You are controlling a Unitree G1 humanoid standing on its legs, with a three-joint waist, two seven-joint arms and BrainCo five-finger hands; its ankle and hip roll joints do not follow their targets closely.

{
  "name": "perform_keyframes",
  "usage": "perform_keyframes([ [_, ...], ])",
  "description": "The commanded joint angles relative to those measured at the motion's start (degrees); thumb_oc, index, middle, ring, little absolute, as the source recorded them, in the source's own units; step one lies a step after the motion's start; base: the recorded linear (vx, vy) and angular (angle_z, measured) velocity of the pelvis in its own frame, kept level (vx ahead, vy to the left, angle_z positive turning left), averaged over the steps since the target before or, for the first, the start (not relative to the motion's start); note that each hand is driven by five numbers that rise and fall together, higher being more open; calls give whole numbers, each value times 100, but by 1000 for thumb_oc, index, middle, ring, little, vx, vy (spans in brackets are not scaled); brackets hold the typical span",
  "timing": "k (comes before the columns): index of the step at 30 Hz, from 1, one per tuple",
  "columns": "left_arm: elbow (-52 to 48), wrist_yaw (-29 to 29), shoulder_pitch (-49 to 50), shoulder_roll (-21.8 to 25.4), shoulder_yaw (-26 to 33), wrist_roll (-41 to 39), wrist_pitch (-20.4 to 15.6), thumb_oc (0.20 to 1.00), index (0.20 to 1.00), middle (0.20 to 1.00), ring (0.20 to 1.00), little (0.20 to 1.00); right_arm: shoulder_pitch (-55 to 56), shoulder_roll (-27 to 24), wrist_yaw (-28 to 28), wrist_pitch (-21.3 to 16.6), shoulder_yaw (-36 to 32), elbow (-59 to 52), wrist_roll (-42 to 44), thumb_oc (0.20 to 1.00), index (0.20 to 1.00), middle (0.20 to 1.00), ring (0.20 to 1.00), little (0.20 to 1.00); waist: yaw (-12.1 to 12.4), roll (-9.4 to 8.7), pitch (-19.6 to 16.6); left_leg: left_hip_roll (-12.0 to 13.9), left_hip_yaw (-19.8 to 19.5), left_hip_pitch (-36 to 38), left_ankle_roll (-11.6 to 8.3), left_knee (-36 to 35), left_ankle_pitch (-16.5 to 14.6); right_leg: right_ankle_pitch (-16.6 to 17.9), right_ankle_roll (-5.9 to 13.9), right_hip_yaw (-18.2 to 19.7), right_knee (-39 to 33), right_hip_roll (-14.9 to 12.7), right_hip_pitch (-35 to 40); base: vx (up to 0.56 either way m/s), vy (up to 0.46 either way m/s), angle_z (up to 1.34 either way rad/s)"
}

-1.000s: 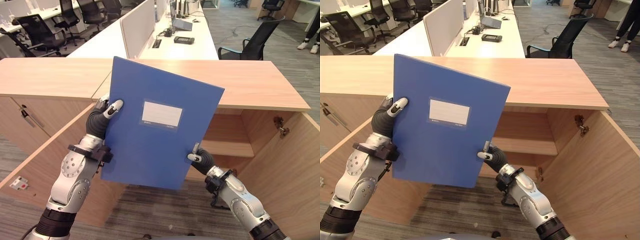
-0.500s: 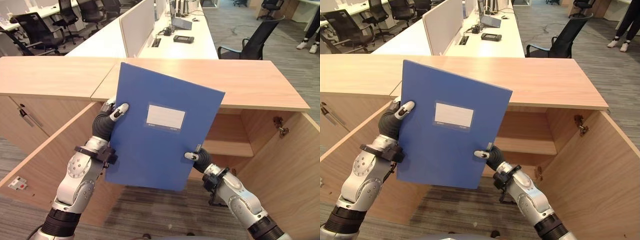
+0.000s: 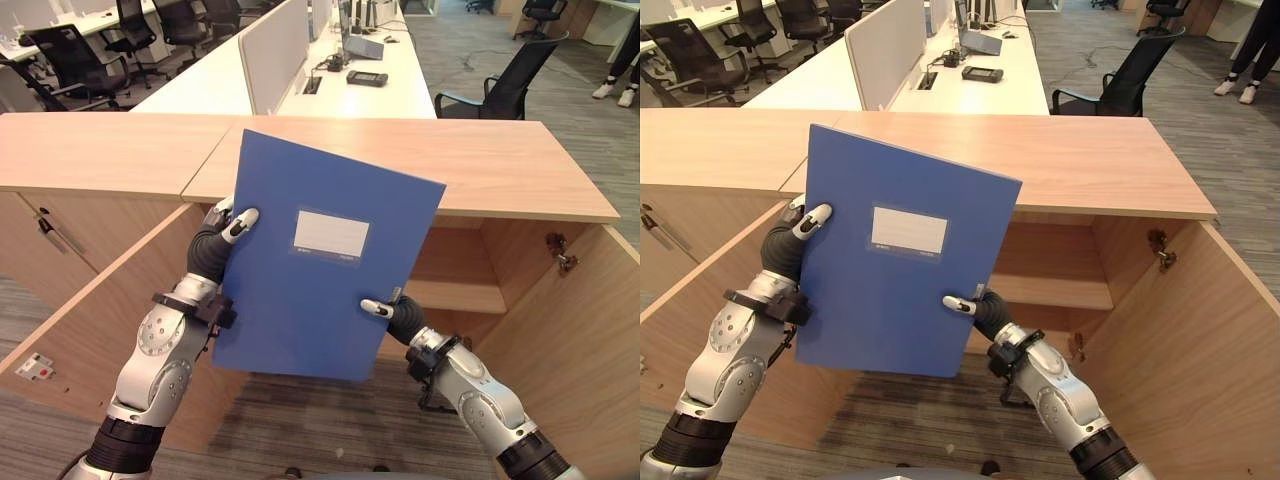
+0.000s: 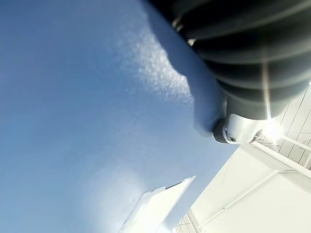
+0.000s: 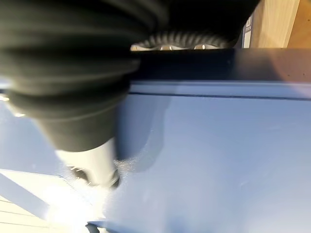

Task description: Put the empty folder in the office cabinet

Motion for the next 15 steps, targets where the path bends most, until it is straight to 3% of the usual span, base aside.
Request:
perform_keyframes([
  [1,-22,-344,-715,-91,-649,-72,-186,200,200,200,200,200,-727,455,192,-130,236,-515,246,200,200,200,200,200,-98,-205,-61,-95,-83,23,21,20,-386,-496,515,-145,180,-390,135,0,0,0],
  [15,42,-397,-602,-125,-479,28,-192,200,200,200,200,200,-605,332,355,1,221,-487,54,200,200,200,200,200,-95,-221,-74,-96,-98,54,33,20,-408,-528,518,-137,225,-398,139,0,0,0],
])
